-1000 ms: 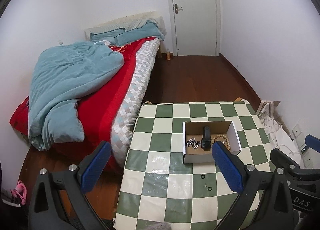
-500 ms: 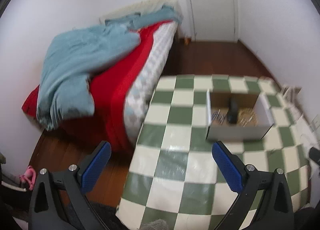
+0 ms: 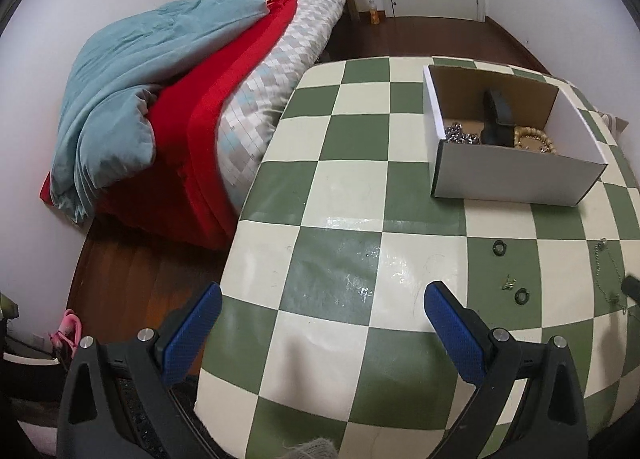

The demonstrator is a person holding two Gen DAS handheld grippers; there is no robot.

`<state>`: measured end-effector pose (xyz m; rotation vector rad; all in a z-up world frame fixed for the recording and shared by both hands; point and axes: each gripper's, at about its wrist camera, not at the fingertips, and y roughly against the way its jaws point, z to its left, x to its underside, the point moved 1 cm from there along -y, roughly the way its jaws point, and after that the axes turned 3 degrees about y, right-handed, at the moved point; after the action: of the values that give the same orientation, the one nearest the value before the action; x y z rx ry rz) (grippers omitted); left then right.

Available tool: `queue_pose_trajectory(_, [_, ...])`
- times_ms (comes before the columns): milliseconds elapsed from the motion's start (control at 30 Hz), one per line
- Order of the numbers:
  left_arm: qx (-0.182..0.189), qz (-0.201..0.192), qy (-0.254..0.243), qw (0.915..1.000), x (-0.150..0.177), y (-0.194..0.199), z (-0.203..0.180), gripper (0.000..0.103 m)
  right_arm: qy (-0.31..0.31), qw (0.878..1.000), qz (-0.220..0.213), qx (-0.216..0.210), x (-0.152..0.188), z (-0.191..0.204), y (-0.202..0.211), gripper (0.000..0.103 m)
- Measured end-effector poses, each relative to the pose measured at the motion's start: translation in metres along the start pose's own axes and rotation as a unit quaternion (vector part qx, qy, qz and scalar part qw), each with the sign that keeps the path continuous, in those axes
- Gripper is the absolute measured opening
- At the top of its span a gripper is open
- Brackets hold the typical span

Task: Organize jewelry
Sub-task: 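Reach the right tool to the thin silver pendant chain and grasp it, then lift the pendant chain with the right tool toward the box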

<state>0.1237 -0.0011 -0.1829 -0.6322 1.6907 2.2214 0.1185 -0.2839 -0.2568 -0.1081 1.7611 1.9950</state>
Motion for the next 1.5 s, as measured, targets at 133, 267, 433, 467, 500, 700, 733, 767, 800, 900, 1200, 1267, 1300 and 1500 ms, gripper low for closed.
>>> queue_pose_trajectory(133, [-0.001,0.008,0.002,1.0000,-0.003,-0.011,-0.003,0.103,0.053,0.998,-0.022,0.005,-0.020,0.035,-0.014,0.071])
queue_pose_trajectory(267, [0.004,0.021,-0.003,0.9998,-0.003,-0.023,-0.009,0.103,0.096,0.995,-0.017,0.036,-0.032,0.063,-0.033,0.066])
queue_pose_trajectory(433, [0.032,0.036,-0.008,0.9988,0.002,-0.031,-0.020,0.103,0.131,0.989,-0.032,0.060,-0.032,0.078,-0.035,0.013])
queue_pose_trajectory(467, [0.042,0.040,-0.010,0.9983,0.004,-0.032,-0.025,0.103,0.135,0.989,-0.031,0.062,-0.032,0.079,-0.035,0.013])
queue_pose_trajectory(500, [0.054,0.043,-0.011,0.9975,0.005,-0.032,-0.029,0.103,0.135,0.989,-0.030,0.061,-0.031,0.078,-0.034,0.013])
queue_pose_trajectory(700, [0.112,0.050,-0.026,0.9921,0.010,-0.029,-0.060,0.103,0.107,0.993,-0.029,0.044,-0.024,0.054,-0.025,0.013])
queue_pose_trajectory(733, [0.118,0.050,-0.027,0.9914,0.009,-0.029,-0.064,0.102,0.099,0.994,-0.027,0.040,-0.023,0.049,-0.023,0.013])
queue_pose_trajectory(767, [0.126,0.049,-0.028,0.9904,0.008,-0.029,-0.069,0.100,0.094,0.994,-0.027,0.039,-0.022,0.045,-0.022,0.013])
queue_pose_trajectory(800, [0.131,0.049,-0.030,0.9898,0.008,-0.028,-0.073,0.100,0.089,0.995,-0.027,0.039,-0.021,0.042,-0.021,0.013])
queue_pose_trajectory(900, [0.140,0.045,-0.041,0.9882,0.006,-0.028,-0.085,0.096,0.079,0.996,-0.025,0.038,-0.019,0.034,-0.020,0.013])
queue_pose_trajectory(1200, [0.152,0.047,-0.065,0.9851,0.008,-0.030,-0.102,0.067,0.070,0.997,-0.025,0.035,-0.019,0.032,-0.019,0.013])
queue_pose_trajectory(1267, [0.159,0.046,-0.066,0.9841,0.007,-0.031,-0.103,0.050,0.070,0.997,-0.024,0.035,-0.019,0.032,-0.019,0.013])
queue_pose_trajectory(1300, [0.164,0.044,-0.065,0.9834,0.007,-0.031,-0.102,0.046,0.070,0.997,-0.024,0.034,-0.019,0.031,-0.019,0.013])
queue_pose_trajectory(1500, [0.179,0.041,-0.064,0.9810,0.005,-0.030,-0.102,0.006,0.067,0.997,-0.022,0.029,-0.019,0.032,-0.019,0.013])
